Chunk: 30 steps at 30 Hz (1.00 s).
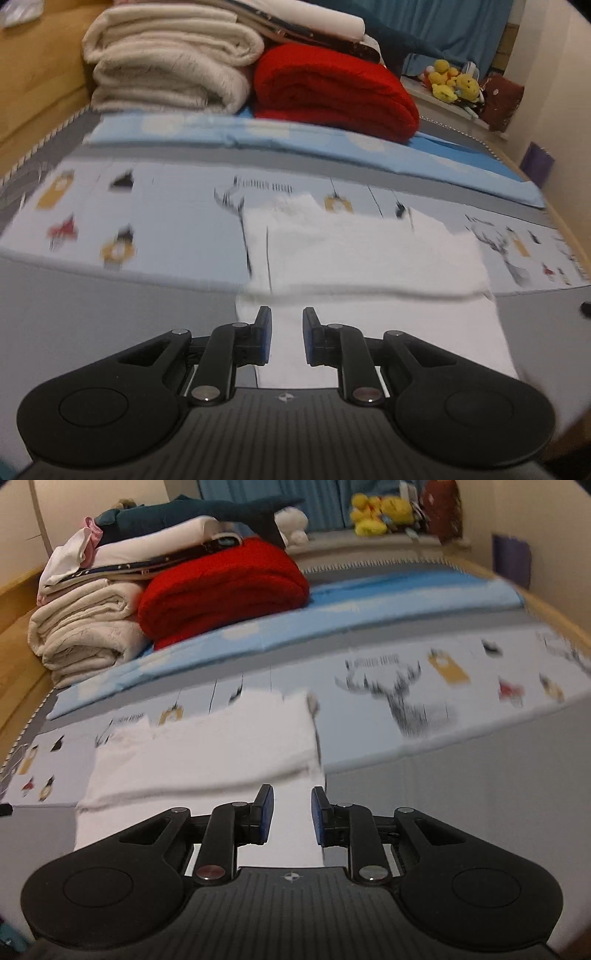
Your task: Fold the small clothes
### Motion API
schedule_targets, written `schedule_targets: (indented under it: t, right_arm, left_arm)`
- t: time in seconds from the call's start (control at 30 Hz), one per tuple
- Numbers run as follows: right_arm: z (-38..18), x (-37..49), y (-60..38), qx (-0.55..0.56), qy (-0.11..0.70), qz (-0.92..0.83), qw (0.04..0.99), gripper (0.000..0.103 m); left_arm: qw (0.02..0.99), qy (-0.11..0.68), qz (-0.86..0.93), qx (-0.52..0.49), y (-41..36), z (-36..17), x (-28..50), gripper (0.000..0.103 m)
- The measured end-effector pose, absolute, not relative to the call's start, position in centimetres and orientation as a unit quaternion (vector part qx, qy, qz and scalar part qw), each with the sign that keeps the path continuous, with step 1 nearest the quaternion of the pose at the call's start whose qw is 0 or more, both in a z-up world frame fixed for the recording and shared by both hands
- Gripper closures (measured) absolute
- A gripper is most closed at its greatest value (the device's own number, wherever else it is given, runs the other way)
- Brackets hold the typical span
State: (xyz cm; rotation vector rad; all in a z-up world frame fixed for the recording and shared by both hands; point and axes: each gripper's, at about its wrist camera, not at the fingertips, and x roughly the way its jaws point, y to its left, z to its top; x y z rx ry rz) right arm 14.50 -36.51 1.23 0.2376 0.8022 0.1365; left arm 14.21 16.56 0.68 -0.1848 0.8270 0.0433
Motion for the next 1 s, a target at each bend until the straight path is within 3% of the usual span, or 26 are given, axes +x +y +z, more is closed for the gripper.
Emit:
schedule_targets:
  t: [0.17,0.33,0.57,0.8,1.0]
  right_arm:
    - [-3.9,10.3,-37.3,0.130,0.457,0.050,0.879,0.080]
    - [-9.1,9.5,-37.4,0.120,0.532,0.018,0.838,0.080]
    - [-11.8,10.0,-37.5,0.117,0.573,0.000,0.811,0.077]
    - [-12.9,10.4,-37.3,0.110,0.589,0.001,0.801,0.066]
    - [-13.0,10.4,-35.9,0.080,0.592,0.032,0.801,0.066]
  left_arm:
    - [0.889,0.439,0.027,-0.129,16.9,-3.9,7.7,0.084]
    - [0.824,0.544,0.040,-0.154,17.5,-9.1,6.5,0.084]
    - [0.798,0.581,0.046,-0.151,17.8,-11.0,6.3,0.080]
    - [0.786,0.602,0.047,-0.133,17.4,-12.3,6.8,0.076]
    - [0.789,0.601,0.046,-0.121,16.9,-12.7,7.4,0.076]
